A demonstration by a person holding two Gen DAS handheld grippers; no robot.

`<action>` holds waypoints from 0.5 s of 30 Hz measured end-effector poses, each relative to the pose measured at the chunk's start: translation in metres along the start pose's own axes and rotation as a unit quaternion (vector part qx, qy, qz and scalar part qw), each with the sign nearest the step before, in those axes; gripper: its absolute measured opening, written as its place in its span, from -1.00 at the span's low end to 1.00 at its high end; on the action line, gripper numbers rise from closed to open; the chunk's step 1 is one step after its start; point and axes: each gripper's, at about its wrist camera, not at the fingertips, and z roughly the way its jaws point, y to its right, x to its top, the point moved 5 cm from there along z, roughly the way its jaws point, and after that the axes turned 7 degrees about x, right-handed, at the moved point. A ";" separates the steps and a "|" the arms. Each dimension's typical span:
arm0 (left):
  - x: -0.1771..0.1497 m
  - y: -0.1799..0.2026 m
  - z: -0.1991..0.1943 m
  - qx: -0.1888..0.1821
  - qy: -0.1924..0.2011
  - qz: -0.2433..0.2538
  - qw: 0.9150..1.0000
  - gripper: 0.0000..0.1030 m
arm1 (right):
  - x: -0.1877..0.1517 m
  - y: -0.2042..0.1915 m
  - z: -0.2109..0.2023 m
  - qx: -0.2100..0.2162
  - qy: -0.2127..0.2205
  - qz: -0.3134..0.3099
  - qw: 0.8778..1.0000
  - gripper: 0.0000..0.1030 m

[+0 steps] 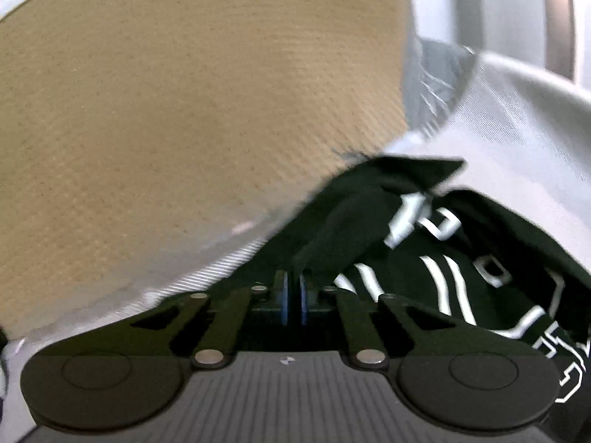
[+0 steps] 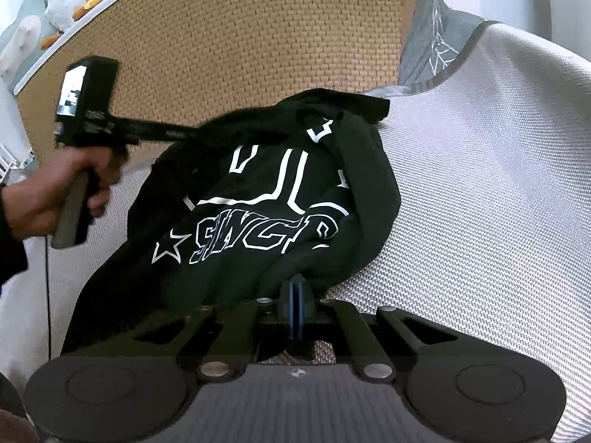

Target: Fold clothes

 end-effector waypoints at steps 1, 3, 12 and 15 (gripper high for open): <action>0.003 -0.009 -0.003 0.006 0.005 -0.010 1.000 -0.87 | 0.000 0.000 0.000 -0.001 0.000 0.001 1.000 -0.93; 0.010 -0.039 -0.012 0.023 0.019 -0.043 0.999 -0.87 | 0.000 -0.001 0.000 -0.001 0.001 0.000 1.000 -0.93; 0.014 -0.153 -0.039 0.083 0.043 -0.137 0.986 -0.87 | 0.000 0.001 -0.002 0.004 0.003 -0.003 1.000 -0.93; 0.012 -0.181 -0.055 0.094 0.054 -0.165 0.980 -0.87 | 0.002 -0.001 -0.001 0.007 0.004 -0.009 1.000 -0.93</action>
